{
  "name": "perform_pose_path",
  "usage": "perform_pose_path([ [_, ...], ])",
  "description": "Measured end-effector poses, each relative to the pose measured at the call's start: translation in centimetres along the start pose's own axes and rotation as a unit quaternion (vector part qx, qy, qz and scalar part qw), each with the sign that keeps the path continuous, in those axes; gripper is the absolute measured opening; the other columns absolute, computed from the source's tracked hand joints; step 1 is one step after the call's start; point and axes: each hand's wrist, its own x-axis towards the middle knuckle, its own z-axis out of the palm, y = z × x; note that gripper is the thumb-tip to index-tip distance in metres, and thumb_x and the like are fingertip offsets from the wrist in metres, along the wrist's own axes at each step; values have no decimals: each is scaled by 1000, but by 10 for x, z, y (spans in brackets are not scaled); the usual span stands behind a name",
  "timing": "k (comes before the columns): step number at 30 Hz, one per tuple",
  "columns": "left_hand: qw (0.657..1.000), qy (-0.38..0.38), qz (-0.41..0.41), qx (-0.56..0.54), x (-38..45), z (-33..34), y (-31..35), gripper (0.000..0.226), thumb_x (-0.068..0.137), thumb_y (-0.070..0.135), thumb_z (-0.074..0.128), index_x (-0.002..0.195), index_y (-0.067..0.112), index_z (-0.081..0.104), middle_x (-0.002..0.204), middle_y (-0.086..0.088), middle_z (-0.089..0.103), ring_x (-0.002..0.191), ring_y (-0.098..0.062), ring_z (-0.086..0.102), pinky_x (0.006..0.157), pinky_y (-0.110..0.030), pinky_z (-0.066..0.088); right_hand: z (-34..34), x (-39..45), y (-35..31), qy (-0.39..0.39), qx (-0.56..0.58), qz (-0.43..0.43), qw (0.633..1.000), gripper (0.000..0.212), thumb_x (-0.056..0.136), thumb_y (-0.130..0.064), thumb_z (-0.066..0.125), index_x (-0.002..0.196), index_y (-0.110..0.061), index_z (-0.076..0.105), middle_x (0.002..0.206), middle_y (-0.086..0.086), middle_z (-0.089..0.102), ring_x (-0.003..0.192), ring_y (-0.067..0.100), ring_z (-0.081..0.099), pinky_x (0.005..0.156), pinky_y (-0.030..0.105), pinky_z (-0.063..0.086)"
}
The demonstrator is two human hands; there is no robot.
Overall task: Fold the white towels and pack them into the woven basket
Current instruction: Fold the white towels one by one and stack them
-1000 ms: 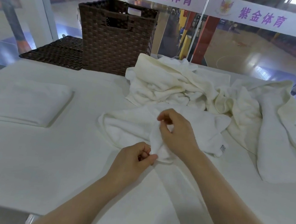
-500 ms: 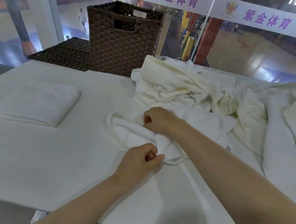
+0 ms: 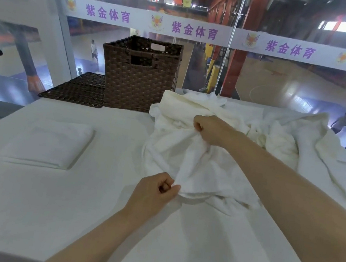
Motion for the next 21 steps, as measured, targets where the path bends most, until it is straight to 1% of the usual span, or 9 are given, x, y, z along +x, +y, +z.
perform_pose_path([
  [2,999,6,19,30,12,-18,11,31,86,32,69,65,21,51,57,2,53,52,-3,41,52,-18,33,-27,-3,7,0,-30,5,1000,34,80,10,42,81,-20,59,85,-2,54,77,20,50,59,25,37],
  [5,992,16,54,111,33,-47,30,31,86,35,68,64,24,50,62,0,60,53,-7,48,53,-19,36,-61,-6,17,0,-65,33,997,43,88,6,43,97,-24,71,103,-2,54,90,19,55,72,25,41],
  [8,977,17,81,195,53,-73,50,28,86,35,67,65,26,52,60,6,56,56,-8,48,54,-22,36,-86,-15,20,2,-113,33,993,38,93,-1,46,110,-24,70,114,-1,57,103,22,56,85,30,46],
  [10,963,19,102,248,64,-88,62,25,86,35,67,68,25,54,62,8,56,58,-8,48,55,-23,35,-100,-23,21,-11,-138,36,990,35,93,-6,45,114,-20,69,122,3,61,110,26,56,95,39,49],
  [11,956,19,114,269,68,-95,69,23,87,35,67,69,26,54,63,9,56,59,-8,49,55,-23,36,-108,-28,20,-22,-148,41,988,34,91,-7,45,113,-16,69,122,6,62,110,28,57,95,43,49],
  [15,936,9,150,317,74,-123,98,16,88,36,64,76,26,58,68,8,59,64,-11,55,61,-26,43,-125,-46,20,-69,-128,54,988,28,85,-21,49,98,-20,74,109,3,71,99,29,64,90,47,54],
  [17,930,10,161,332,74,-136,112,17,88,36,63,75,27,58,67,8,59,62,-8,53,59,-25,41,-130,-55,18,-96,-122,56,986,30,83,-23,47,94,-13,73,103,6,71,97,33,64,88,46,55],
  [19,923,19,168,347,72,-150,122,19,88,35,63,72,28,56,65,8,58,60,-7,51,57,-24,40,-135,-68,16,-109,-138,64,982,24,82,-19,47,80,-5,66,87,13,67,80,39,58,74,40,53],
  [21,921,31,165,351,68,-166,129,19,90,35,62,73,29,57,66,9,60,60,-6,52,58,-23,41,-138,-85,17,-126,-141,82,979,18,80,-12,50,63,-9,55,65,8,51,62,27,43,60,34,39],
])
